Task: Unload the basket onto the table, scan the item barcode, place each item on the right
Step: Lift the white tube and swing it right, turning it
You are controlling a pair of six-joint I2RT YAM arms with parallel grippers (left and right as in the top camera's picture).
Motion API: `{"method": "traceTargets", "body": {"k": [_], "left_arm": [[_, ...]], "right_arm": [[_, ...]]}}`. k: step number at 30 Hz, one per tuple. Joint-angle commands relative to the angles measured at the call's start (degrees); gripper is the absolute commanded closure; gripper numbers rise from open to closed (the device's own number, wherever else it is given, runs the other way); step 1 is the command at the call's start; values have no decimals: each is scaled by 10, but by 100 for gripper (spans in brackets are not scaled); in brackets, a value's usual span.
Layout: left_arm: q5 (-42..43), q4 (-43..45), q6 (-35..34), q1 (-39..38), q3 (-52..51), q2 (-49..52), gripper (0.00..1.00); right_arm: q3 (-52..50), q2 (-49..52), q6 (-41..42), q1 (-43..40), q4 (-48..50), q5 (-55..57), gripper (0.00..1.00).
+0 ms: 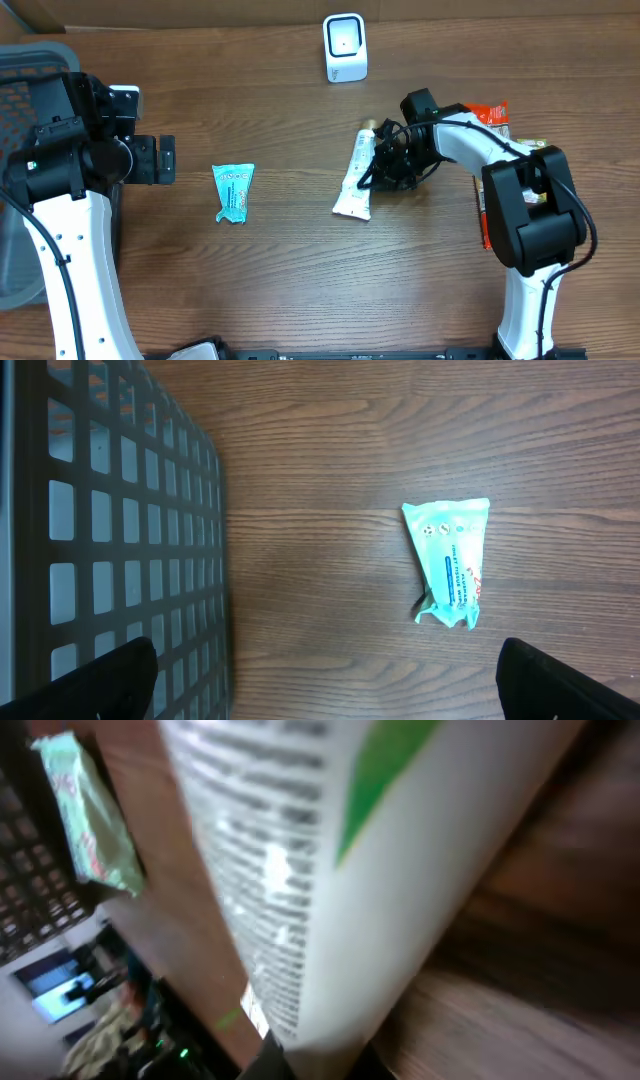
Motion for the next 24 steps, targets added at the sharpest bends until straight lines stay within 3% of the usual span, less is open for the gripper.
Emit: {"method": "traceTargets", "body": {"k": [1,5,15,24], "left_arm": [[5,0,9,2,3,-4,0],[5,0,9,2,3,-4,0],[5,0,9,2,3,-4,0],[5,0,9,2,3,-4,0]], "right_arm": [[26,-64,10,0,5,99,96],[26,-104,5,0,-9,127,96],[30,-209,-138,0,-40,-56,96],[86,-315,-139,-1,-105,-88,96]]}}
